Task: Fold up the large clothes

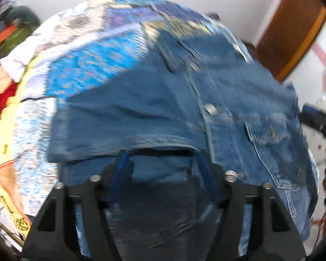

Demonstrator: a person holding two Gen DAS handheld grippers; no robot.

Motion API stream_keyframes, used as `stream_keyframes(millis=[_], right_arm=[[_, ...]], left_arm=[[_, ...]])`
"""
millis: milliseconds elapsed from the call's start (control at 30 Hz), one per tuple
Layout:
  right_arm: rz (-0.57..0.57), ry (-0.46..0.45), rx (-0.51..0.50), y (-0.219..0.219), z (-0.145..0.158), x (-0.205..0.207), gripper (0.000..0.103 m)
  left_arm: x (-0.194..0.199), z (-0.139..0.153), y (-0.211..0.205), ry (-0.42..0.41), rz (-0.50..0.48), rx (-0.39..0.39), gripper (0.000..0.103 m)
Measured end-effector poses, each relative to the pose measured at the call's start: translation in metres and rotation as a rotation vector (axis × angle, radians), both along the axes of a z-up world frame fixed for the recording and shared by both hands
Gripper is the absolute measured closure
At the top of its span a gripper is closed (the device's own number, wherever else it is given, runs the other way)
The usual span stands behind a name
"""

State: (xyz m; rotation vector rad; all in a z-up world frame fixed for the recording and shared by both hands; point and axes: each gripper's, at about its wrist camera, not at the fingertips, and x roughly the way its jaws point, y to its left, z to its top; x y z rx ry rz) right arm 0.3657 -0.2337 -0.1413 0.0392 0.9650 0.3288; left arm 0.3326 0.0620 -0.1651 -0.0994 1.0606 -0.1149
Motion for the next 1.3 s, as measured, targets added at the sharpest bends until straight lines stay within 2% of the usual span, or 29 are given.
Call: stream_keyframes(millis=[167,300,400,500,567,667,700,767,800,833,867,967,1033,1100,1200,1300], right_arm=[[0.028,-0.012,0.021,0.023,0.006,0.007,0.000],[0.049,-0.007,0.032,0.040,0.006,0.012,0.000],[0.062,0.009,0.034,0.051,0.002,0.015,0.000],[0.071,0.024,0.033,0.059,-0.002,0.016,0.000],[0.073,0.029,0.030,0.062,-0.005,0.017,0.000],[0.068,0.037,0.032,0.064,-0.008,0.018,0.000],[0.066,0.041,0.035,0.064,-0.009,0.018,0.000],[0.062,0.051,0.039,0.063,-0.011,0.019,0.000],[0.061,0.054,0.039,0.062,-0.012,0.019,0.000],[0.062,0.058,0.036,0.061,-0.013,0.019,0.000],[0.062,0.058,0.033,0.060,-0.014,0.019,0.000],[0.066,0.051,0.009,0.057,-0.015,0.018,0.000],[0.069,0.044,0.007,0.052,-0.014,0.017,0.000],[0.069,0.037,0.011,0.047,-0.012,0.016,0.000],[0.063,0.020,0.028,0.038,-0.006,0.013,0.000],[0.049,0.005,0.064,0.024,0.002,0.011,0.000]], left_arm=[[0.003,0.019,0.075,-0.038,0.159,-0.030,0.028],[0.010,-0.001,0.126,0.028,0.245,-0.070,0.028],[0.017,-0.028,0.152,0.103,0.303,-0.157,0.028],[0.025,-0.057,0.166,0.167,0.335,-0.308,0.028],[0.030,-0.070,0.171,0.193,0.352,-0.382,0.028],[0.036,-0.086,0.173,0.224,0.396,-0.482,0.034],[0.036,-0.086,0.173,0.215,0.418,-0.475,0.038],[0.038,-0.083,0.171,0.196,0.437,-0.434,0.059],[0.039,-0.080,0.171,0.187,0.441,-0.408,0.066],[0.040,-0.074,0.169,0.162,0.439,-0.364,0.076],[0.040,-0.067,0.167,0.142,0.431,-0.326,0.079],[0.036,-0.033,0.153,0.037,0.423,-0.168,0.086],[0.034,-0.006,0.142,-0.031,0.398,-0.106,0.088],[0.035,0.019,0.131,-0.088,0.365,-0.073,0.089],[0.039,0.066,0.093,-0.196,0.270,-0.001,0.091],[0.043,0.106,0.050,-0.288,0.156,0.014,0.093]])
